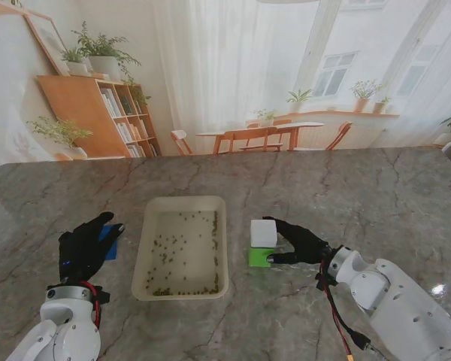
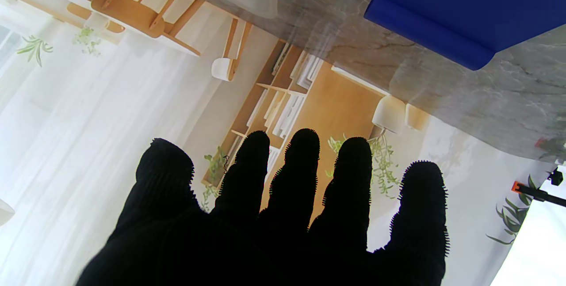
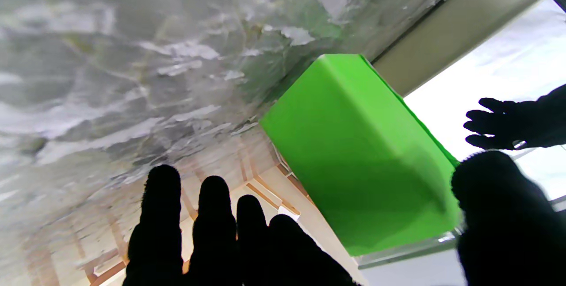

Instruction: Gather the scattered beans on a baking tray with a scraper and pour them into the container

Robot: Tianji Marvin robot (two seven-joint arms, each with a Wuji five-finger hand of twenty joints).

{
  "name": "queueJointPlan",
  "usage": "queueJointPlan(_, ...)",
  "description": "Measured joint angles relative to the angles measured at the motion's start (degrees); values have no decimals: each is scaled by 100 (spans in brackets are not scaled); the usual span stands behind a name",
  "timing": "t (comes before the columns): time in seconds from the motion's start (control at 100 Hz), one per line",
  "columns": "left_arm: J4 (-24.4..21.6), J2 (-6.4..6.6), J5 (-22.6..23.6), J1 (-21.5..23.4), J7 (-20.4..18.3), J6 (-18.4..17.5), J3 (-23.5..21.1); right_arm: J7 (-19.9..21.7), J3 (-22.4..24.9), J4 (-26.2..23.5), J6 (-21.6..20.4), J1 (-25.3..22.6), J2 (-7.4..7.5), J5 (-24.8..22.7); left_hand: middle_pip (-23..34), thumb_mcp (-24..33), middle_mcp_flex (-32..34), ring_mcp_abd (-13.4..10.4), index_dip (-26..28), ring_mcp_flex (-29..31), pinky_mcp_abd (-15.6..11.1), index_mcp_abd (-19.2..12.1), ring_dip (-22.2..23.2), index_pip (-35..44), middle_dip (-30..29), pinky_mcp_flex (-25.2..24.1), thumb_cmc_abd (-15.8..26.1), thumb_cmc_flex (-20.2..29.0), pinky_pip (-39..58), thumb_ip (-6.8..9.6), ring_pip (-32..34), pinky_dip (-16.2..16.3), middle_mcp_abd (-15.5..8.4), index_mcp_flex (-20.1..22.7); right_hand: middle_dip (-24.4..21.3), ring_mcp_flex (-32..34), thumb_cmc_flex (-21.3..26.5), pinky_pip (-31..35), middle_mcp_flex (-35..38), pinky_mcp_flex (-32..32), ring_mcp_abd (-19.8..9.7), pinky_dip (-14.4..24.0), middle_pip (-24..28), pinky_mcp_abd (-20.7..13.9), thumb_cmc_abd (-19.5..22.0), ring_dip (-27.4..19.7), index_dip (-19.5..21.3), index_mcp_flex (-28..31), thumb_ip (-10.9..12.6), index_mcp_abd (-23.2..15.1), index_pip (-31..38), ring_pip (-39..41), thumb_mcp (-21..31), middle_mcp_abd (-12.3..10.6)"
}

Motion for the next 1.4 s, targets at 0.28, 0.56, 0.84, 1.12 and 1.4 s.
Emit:
queueJointPlan(0.28, -5, -1, 20, 20, 29, 16, -9, 123, -470, 455, -302, 446, -40, 419, 0, 0, 0, 1, 0, 1, 0, 0, 0, 0, 0, 0, 0, 0, 1, 0, 0, 0, 1, 0, 16, 147, 0, -53, 291, -6, -60, -177, 28, -214, 0, -2, 1334, -2, 0, -96, 156, 97, 78, -126)
queueJointPlan(0.56, -15, -4, 42, 48, 87, 39, -18, 288, -657, 581, -440, 643, -48, 492, 0, 0, 0, 1, 0, 37, 0, 0, 14, 0, 42, 0, 0, 0, 34, 0, 2, 0, 1, 0, 473, 691, 167, -58, 1066, 14, -141, -203, 457, -270, -88, 400, 3124, 11, 0, -428, 1117, 605, 268, -343)
queueJointPlan(0.84, -27, -12, 59, 108, 184, 72, -47, -47, -574, 472, -341, 502, -96, 390, 0, 0, 0, 1, 0, 37, 0, 1, 13, 0, 43, 0, 0, 0, 37, 0, 2, 0, 2, 0, 949, 1366, 270, 660, 2462, 584, -570, -203, 979, -43, -667, 516, 3501, 1259, -50, -1769, 1982, 1164, 835, -1371)
queueJointPlan(1.12, -37, -20, 74, 131, 228, 92, -57, -264, -567, 525, 29, 435, -246, 898, 0, 0, 0, 2, 0, 37, 0, 1, 13, 0, 43, 0, 0, 0, 44, 0, 2, 0, 2, 0, 1010, 1821, 293, 1304, 3053, 734, -854, -268, 1261, -64, -1478, 604, 3648, 1786, -67, -2341, 2228, 1463, 1504, -1789)
queueJointPlan(1.4, -38, -25, 83, 131, 282, 145, -47, -705, -676, 688, 104, 467, -418, 873, 0, 0, 0, 2, 0, 38, 0, 1, 13, 0, 44, 0, 0, 0, 47, 0, 2, 0, 3, 0, 1009, 2344, 264, 1393, 3489, 878, -1123, -346, 1553, -146, -2095, 697, 3574, 2043, -148, -2577, 2858, 1679, 1833, -1884)
